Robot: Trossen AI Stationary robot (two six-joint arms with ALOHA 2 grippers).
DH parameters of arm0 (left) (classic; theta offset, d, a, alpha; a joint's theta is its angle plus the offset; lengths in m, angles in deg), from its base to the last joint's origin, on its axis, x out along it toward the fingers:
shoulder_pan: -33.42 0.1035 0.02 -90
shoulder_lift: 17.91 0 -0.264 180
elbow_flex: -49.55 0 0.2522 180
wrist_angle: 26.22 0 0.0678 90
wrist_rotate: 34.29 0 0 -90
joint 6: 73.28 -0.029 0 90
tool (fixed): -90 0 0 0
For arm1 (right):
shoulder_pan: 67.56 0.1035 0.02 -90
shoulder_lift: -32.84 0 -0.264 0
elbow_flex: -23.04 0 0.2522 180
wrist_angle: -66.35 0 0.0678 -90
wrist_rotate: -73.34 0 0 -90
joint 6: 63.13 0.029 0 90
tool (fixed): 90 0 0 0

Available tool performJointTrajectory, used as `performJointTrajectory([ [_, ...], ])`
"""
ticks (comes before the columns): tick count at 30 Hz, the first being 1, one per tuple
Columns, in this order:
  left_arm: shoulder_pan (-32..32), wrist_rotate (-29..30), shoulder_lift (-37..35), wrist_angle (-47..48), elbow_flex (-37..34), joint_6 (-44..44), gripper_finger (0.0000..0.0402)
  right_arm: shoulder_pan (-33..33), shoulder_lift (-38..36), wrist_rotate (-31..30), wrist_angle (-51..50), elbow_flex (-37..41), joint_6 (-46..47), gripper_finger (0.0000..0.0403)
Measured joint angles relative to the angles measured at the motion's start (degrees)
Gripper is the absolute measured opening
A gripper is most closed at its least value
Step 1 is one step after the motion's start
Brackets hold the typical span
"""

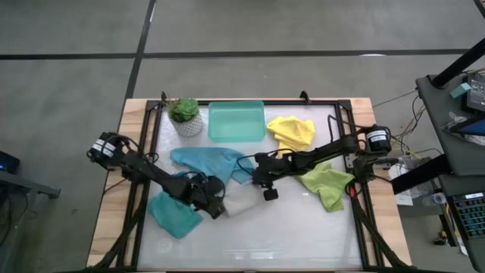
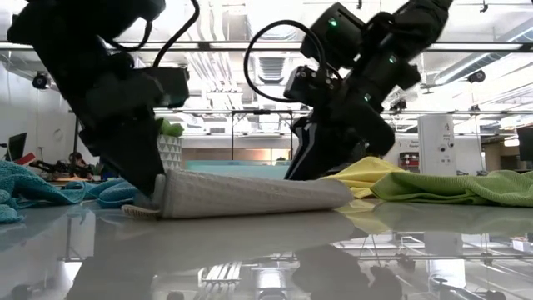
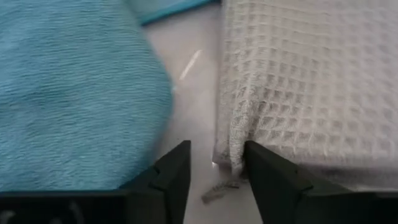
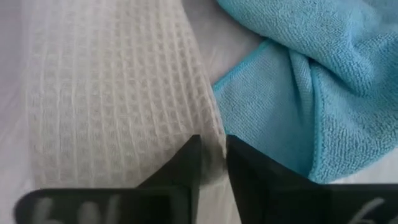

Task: Fold microfiber towels
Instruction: Fold the gray microfiber cloth, then put the gray microfiber cloth into the green bin

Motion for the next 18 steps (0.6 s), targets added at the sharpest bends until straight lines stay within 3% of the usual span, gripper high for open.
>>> performJointTrajectory([
  [12, 0.0, -0.95, -8.12, 1.3, -0.09, -9.88, 0.0152, 0.04, -0.02, 0.06, -18.91, -10.05, 5.11, 0.0123],
  [18, -0.32, 2.12, -5.92, -13.95, -0.46, -18.17, 0.0152, 0.68, -0.06, 0.07, -22.84, -12.92, 9.65, 0.0115],
])
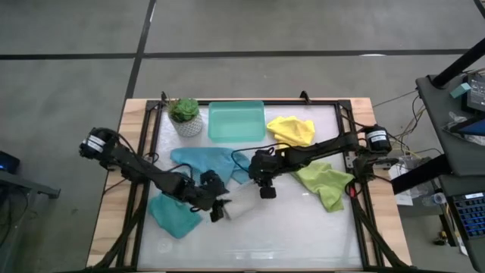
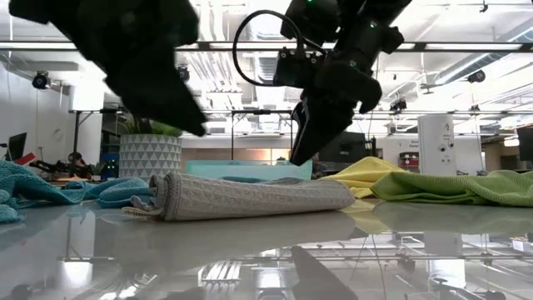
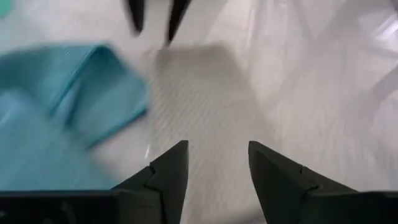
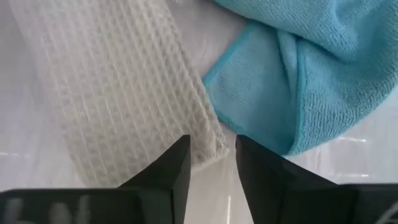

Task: Fold microfiber towels
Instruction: Put the gray microfiber cloth into the green bin

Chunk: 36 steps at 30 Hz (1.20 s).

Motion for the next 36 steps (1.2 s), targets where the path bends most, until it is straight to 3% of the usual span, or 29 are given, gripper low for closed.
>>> performJointTrajectory([
  [7, 0.0, 1.17, 9.23, -4.64, 0.46, -0.21, 0.0123, 3.22, 0.14, 0.17, 10.09, 3.28, 2.0, 0.0096],
  [15, -0.05, 0.97, 11.93, -4.8, 0.04, 3.74, 0.0068, 3.26, 0.46, -4.13, 22.12, 11.16, 3.56, 0.0095],
  [20, -0.07, 0.52, 10.6, -4.35, 0.1, 3.28, 0.0062, 3.08, -0.59, -4.31, 21.03, 11.76, 5.66, 0.0095],
  [27, -0.11, 0.37, 9.39, -4.35, 0.43, 3.22, 0.0061, 2.82, -2.87, -1.36, 9.85, 6.73, 12.7, 0.01],
  [32, -0.46, -0.13, 8.86, -4.54, 0.4, 3.25, 0.0061, 1.62, -3.17, 0.23, -0.79, 2.53, 20.93, 0.0134],
  [36, -0.57, -0.25, 8.97, -4.58, 0.08, 3.6, 0.0061, 0.61, -3.17, 5.4, -1.12, 2.96, 26.95, 0.0169],
])
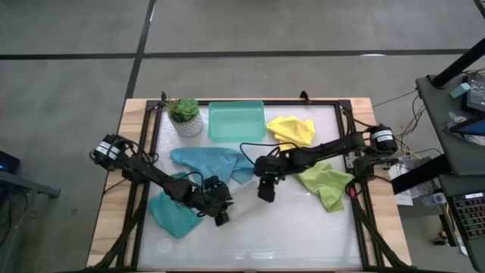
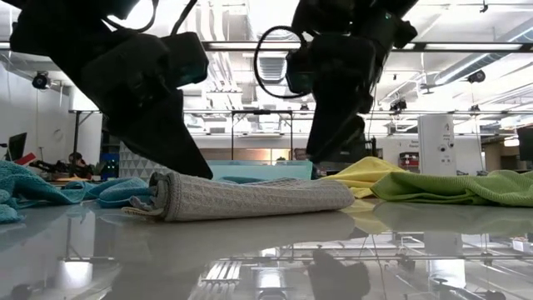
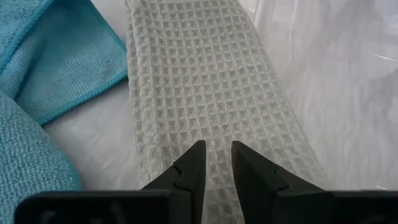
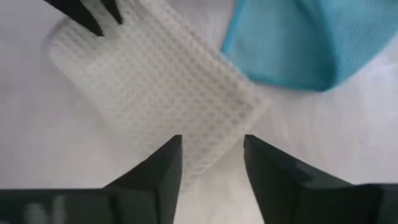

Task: Fold microfiber towels
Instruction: Put the gray microfiber cloth into the green bin

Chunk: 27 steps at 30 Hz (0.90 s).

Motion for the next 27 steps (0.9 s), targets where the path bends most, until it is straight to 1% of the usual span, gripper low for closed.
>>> performJointTrajectory([
  [2, 0.0, -0.02, 0.02, -0.01, -0.17, 0.06, 0.0061, -0.47, 0.0, 0.83, 0.44, 0.99, 2.53, 0.0189],
  [7, 0.0, 0.0, 0.02, -0.05, -0.38, 0.05, 0.0061, -1.6, 0.31, 0.69, 3.44, 3.49, 6.59, 0.0234],
  [10, -0.01, 0.0, 0.03, -0.07, -0.83, 0.15, 0.0061, -1.65, 0.31, 0.79, 7.6, 5.15, 8.11, 0.0255],
  [13, -0.02, 0.0, 0.07, -0.07, -0.98, 0.51, 0.0061, -1.64, 0.31, 0.8, 9.49, 6.61, 8.42, 0.0269],
  [20, -0.04, 0.02, 0.07, -0.03, -1.11, 0.19, 0.0061, -1.11, 2.59, 1.04, 12.58, 7.07, 9.03, 0.0278],
  [27, -0.04, 0.04, 0.09, 0.07, -1.15, 0.01, 0.0061, -0.72, 4.93, 5.34, 17.52, 7.11, 9.06, 0.0274],
])
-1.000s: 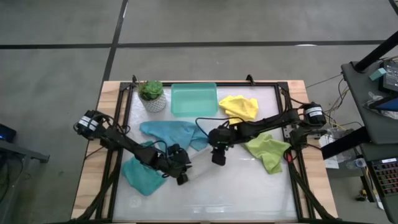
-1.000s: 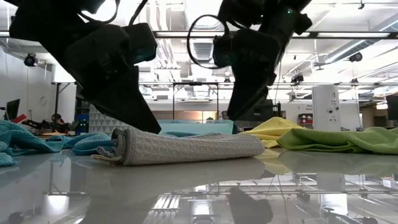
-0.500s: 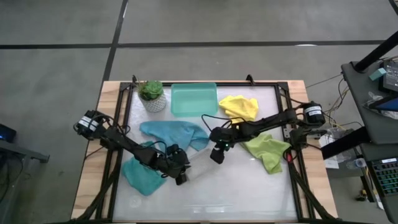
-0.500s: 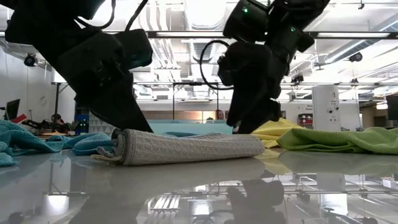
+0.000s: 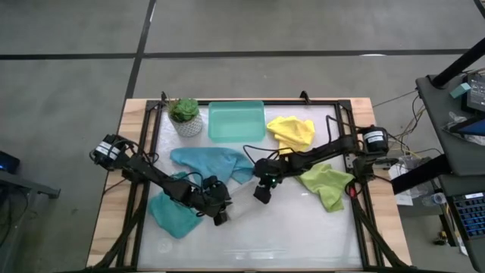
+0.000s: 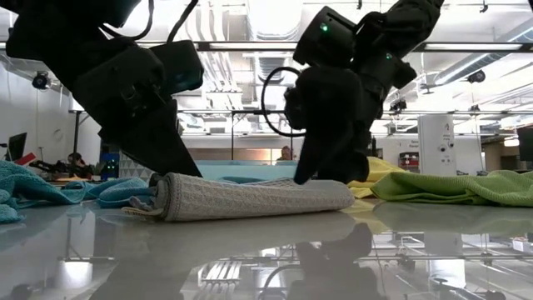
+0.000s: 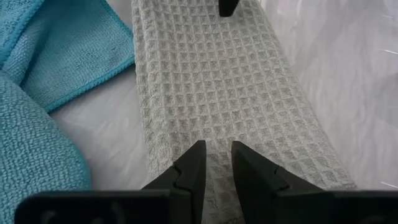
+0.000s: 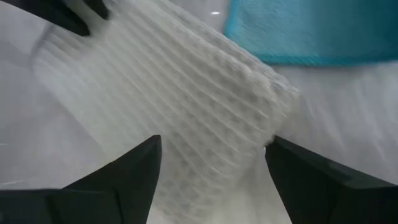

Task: Fold microfiber towels
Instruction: Put the gray microfiber cloth into the green bin

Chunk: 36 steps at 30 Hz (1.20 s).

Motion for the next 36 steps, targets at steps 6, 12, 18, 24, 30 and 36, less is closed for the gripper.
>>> performJointTrajectory([
  [6, 0.02, 0.02, 0.0, 0.24, -0.02, -0.03, 0.0061, 0.11, 1.54, 3.0, 6.56, 0.0, 0.84, 0.025],
  [12, 0.01, 0.03, 0.0, 0.31, -0.04, 0.01, 0.0061, 0.22, 5.14, 6.77, 13.19, 0.0, 2.79, 0.0198],
  [18, 0.0, 0.04, 0.0, 1.76, -0.04, -0.03, 0.0061, 0.18, 7.02, 7.47, 15.99, -0.04, 3.44, 0.0142],
  [24, 0.04, 0.07, -0.28, 2.89, 0.24, -0.5, 0.0061, 0.11, 6.71, 7.52, 16.81, 0.02, 2.06, 0.0065],
  [30, 0.02, 0.09, -4.1, 4.5, 0.26, -4.07, 0.0061, 0.07, 6.46, 9.37, 16.9, 0.02, 0.27, 0.0017],
  [36, 0.05, 3.77, -14.44, 11.15, 0.25, -12.43, 0.0061, 0.09, 2.7, 9.61, 13.69, 0.02, -0.9, 0.0015],
])
